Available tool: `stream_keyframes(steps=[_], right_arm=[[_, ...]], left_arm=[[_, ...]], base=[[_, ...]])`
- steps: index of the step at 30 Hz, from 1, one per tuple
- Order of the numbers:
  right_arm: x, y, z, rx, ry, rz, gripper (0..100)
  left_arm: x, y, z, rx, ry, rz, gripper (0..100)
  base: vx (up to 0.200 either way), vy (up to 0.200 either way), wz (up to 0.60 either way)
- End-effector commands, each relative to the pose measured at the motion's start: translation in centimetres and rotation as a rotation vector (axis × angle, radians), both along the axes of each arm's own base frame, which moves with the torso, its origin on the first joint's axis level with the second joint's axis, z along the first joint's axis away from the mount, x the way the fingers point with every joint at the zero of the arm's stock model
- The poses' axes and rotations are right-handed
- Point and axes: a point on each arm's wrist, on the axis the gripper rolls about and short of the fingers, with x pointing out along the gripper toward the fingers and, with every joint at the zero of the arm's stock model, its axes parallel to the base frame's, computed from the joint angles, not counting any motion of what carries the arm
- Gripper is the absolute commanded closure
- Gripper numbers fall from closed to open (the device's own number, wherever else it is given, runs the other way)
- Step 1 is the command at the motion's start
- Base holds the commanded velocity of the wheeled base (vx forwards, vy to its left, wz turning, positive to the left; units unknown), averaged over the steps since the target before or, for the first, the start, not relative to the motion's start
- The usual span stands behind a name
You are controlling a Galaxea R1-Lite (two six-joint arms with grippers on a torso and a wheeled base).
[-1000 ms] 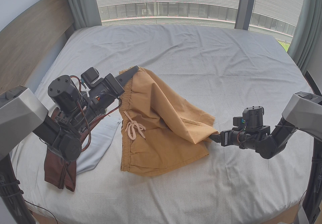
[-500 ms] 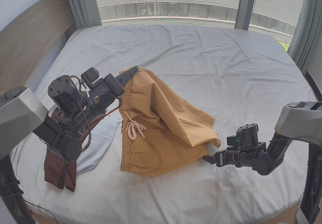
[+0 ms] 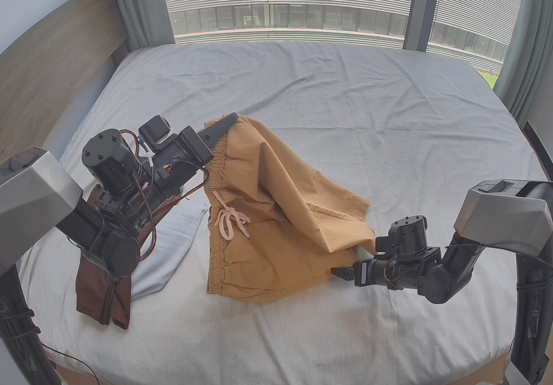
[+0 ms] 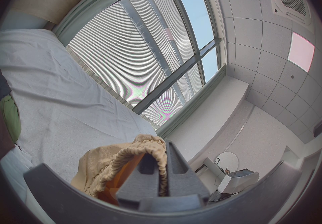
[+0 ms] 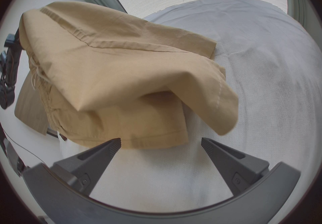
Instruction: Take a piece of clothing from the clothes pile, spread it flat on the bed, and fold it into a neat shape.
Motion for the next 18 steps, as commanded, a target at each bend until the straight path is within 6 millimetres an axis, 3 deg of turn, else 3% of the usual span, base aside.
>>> stream_keyframes(steps=[1,15,16,18], right_arm=[[0.8,0.9,-0.2,0.042,0.0,-0.002,0],[2.4,1.2,-0.9,0.092,-0.039,-0.04,0],[2.4,1.0,-0.8,0.094,-0.05,-0.043,100],[2.5,0.9,-0.8,0.096,-0.053,-0.046,100]], left_arm=[[0.0,0.0,0.1,0.0,-0.003,0.0,100],[0.0,0.0,0.0,0.008,-0.008,0.005,100],[0.0,0.0,0.0,0.007,-0.009,0.005,100],[0.1,0.0,0.1,0.007,-0.011,0.005,100]], base=[[0.0,0.0,0.0],[0.0,0.0,0.0],[0.0,0.0,0.0],[0.0,0.0,0.0]])
